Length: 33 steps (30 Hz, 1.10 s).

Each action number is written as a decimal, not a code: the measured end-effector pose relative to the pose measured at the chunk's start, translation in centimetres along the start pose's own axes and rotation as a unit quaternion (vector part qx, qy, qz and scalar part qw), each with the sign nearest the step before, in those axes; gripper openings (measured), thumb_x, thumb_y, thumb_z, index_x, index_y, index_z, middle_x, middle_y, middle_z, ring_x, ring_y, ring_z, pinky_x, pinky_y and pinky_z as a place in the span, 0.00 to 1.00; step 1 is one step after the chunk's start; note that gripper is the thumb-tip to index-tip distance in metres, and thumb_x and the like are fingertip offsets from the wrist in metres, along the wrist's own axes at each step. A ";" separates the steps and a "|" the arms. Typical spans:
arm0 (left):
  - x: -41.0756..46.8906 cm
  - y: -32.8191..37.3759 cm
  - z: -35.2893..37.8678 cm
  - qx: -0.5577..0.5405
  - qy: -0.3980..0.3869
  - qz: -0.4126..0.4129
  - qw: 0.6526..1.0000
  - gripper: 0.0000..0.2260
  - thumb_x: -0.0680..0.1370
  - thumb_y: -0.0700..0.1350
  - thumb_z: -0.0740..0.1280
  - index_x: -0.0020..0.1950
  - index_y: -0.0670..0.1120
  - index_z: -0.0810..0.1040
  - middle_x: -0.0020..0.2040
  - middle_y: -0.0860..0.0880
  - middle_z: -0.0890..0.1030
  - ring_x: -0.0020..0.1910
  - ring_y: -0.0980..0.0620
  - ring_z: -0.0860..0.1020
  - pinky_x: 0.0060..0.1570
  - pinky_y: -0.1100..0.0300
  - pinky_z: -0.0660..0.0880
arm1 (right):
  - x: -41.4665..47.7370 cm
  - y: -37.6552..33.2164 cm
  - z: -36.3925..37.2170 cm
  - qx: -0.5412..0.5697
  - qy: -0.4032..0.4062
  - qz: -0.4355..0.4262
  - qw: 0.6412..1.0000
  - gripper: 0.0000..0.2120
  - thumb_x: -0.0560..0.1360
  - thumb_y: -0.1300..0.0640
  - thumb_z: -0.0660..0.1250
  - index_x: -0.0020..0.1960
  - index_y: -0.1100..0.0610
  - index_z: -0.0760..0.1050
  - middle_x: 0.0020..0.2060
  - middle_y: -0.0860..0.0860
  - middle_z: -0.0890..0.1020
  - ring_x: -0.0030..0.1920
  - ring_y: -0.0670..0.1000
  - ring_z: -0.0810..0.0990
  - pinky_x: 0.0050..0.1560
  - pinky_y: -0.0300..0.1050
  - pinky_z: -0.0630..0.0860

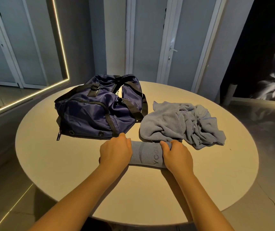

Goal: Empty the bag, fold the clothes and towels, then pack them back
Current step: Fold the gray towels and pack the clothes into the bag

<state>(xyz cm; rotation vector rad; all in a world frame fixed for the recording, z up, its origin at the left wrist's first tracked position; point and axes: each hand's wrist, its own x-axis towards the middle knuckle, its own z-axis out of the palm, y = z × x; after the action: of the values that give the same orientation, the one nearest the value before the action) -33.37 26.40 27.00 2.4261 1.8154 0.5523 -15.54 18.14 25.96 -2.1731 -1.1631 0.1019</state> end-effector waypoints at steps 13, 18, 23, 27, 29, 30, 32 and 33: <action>0.1 -1.8 -0.7 -0.038 -0.105 0.055 0.992 0.41 0.71 0.76 0.44 0.61 0.47 0.78 0.59 0.44 0.76 0.58 0.43 0.75 0.58 0.48 0.75 | -1.9 0.1 1.5 0.024 0.121 -0.049 0.991 0.10 0.81 0.49 0.66 0.51 0.56 0.74 0.44 0.52 0.80 0.47 0.57 0.77 0.50 0.54 0.72; -0.5 -1.4 -1.3 -0.038 -0.151 0.043 0.987 0.34 0.75 0.75 0.52 0.52 0.46 0.77 0.58 0.44 0.81 0.57 0.43 0.77 0.55 0.51 0.70 | -2.2 1.1 1.7 0.085 0.106 -0.080 0.988 0.06 0.81 0.53 0.66 0.47 0.53 0.74 0.42 0.51 0.78 0.44 0.54 0.75 0.44 0.58 0.76; -0.6 -1.2 -1.4 -0.190 -0.142 0.000 0.971 0.28 0.77 0.70 0.61 0.59 0.46 0.78 0.58 0.45 0.81 0.56 0.44 0.78 0.54 0.51 0.73 | -2.0 1.0 1.9 0.100 0.098 -0.080 0.987 0.06 0.81 0.53 0.65 0.47 0.54 0.74 0.42 0.51 0.78 0.42 0.55 0.76 0.43 0.58 0.76; -0.9 -1.0 -1.9 -0.347 -0.134 -0.035 0.928 0.16 0.83 0.56 0.64 0.60 0.45 0.76 0.58 0.46 0.79 0.56 0.45 0.77 0.56 0.52 0.72 | -2.7 0.6 1.7 0.088 0.090 -0.081 0.989 0.07 0.81 0.51 0.64 0.47 0.54 0.74 0.41 0.51 0.78 0.42 0.55 0.77 0.42 0.57 0.77; -1.2 -1.1 -2.5 -0.374 -0.127 -0.032 0.918 0.12 0.84 0.52 0.63 0.59 0.44 0.77 0.57 0.45 0.79 0.57 0.44 0.77 0.58 0.51 0.72 | -3.3 0.4 1.2 0.079 0.065 -0.084 0.991 0.08 0.81 0.51 0.64 0.46 0.53 0.74 0.41 0.51 0.78 0.41 0.54 0.77 0.42 0.54 0.76; -1.5 -1.3 -2.8 -0.383 -0.123 -0.016 0.915 0.10 0.84 0.51 0.63 0.57 0.45 0.77 0.56 0.45 0.80 0.55 0.45 0.77 0.58 0.52 0.72 | -3.4 0.3 0.8 0.067 0.045 -0.089 0.993 0.08 0.81 0.50 0.65 0.45 0.52 0.73 0.41 0.51 0.79 0.41 0.54 0.77 0.41 0.52 0.76; -2.2 -2.0 -4.2 -0.406 -0.115 0.046 0.905 0.08 0.84 0.50 0.64 0.53 0.46 0.78 0.51 0.48 0.81 0.51 0.48 0.79 0.55 0.52 0.74 | -3.5 -0.3 -0.7 0.043 0.014 -0.101 0.994 0.07 0.79 0.49 0.67 0.43 0.49 0.74 0.44 0.51 0.79 0.44 0.54 0.79 0.44 0.52 0.77; -2.5 -2.5 -5.1 -0.413 -0.107 0.085 0.900 0.08 0.84 0.50 0.64 0.52 0.46 0.79 0.48 0.51 0.82 0.49 0.51 0.79 0.53 0.52 0.76 | -3.6 -1.0 -1.8 0.054 0.005 -0.105 0.993 0.06 0.78 0.50 0.68 0.44 0.49 0.75 0.46 0.50 0.80 0.46 0.53 0.79 0.46 0.52 0.78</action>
<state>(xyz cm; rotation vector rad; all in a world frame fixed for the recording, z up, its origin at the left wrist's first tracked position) -37.89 23.96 30.44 1.9351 0.9759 0.8167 -17.74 14.86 27.08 -1.9424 -1.3414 0.0601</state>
